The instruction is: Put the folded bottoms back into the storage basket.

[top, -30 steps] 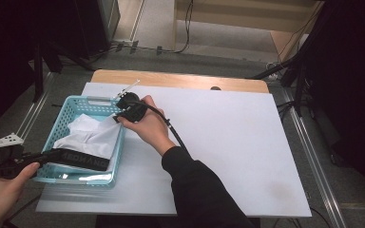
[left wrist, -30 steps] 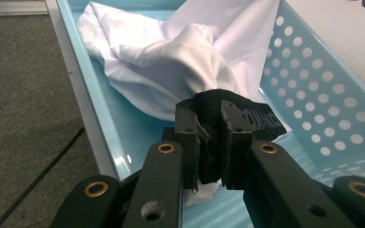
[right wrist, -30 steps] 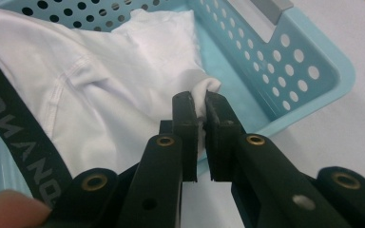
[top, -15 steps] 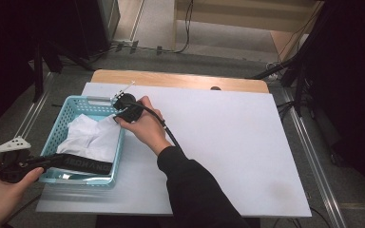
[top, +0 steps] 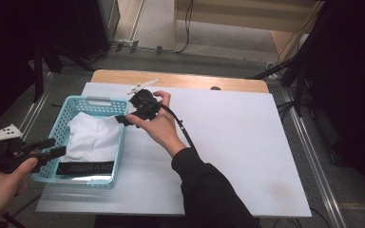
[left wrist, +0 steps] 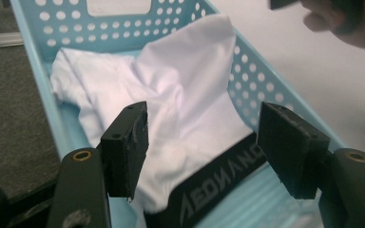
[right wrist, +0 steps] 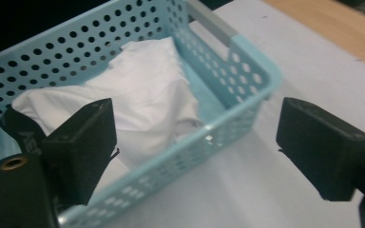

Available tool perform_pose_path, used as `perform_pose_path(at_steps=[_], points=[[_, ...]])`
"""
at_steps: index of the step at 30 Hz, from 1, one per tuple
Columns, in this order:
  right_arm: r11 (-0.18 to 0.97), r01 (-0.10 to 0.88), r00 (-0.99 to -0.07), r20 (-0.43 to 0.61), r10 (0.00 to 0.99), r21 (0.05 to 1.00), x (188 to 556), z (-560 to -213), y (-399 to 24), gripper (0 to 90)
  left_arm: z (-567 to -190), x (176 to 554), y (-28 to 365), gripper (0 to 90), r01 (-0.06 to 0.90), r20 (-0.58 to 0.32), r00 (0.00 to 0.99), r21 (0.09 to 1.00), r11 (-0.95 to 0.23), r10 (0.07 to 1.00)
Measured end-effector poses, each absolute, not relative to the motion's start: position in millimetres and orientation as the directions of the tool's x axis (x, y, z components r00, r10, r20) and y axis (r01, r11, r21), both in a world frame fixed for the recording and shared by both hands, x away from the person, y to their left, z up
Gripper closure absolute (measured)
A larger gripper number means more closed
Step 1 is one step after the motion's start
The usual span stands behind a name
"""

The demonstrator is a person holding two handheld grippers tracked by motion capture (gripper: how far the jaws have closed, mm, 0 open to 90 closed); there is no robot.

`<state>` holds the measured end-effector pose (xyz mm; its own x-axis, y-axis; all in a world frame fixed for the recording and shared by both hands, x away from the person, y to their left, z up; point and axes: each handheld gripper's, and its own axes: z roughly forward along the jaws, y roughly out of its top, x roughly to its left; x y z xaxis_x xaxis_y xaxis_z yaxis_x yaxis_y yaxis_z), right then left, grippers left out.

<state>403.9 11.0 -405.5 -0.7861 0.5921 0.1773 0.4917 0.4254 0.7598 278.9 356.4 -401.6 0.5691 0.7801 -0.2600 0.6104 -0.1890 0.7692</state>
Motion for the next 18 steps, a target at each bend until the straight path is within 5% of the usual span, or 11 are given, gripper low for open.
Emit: perform_pose_path(at_steps=[4,7,15,18], points=[[0.396,0.489,-0.784,0.192,0.591,0.777,391.6,-404.2,-17.2,0.0,-397.8,294.0,341.8,36.5,0.619,-0.256,0.567,0.759,-0.2,0.783],[0.377,0.481,-0.776,0.184,0.603,0.792,381.0,-403.4,-38.9,0.0,-394.1,305.4,331.2,42.8,0.643,-0.247,0.53,0.741,-0.194,0.811],[0.322,0.467,-0.754,0.181,0.631,0.824,345.1,-404.8,-97.8,0.0,-396.0,338.5,309.7,83.1,0.69,-0.204,0.49,0.685,-0.234,0.848],[0.303,0.471,-0.737,0.181,0.651,0.829,330.0,-408.9,-120.9,0.0,-402.8,352.4,305.9,90.0,0.729,-0.212,0.45,0.648,-0.22,0.867]])
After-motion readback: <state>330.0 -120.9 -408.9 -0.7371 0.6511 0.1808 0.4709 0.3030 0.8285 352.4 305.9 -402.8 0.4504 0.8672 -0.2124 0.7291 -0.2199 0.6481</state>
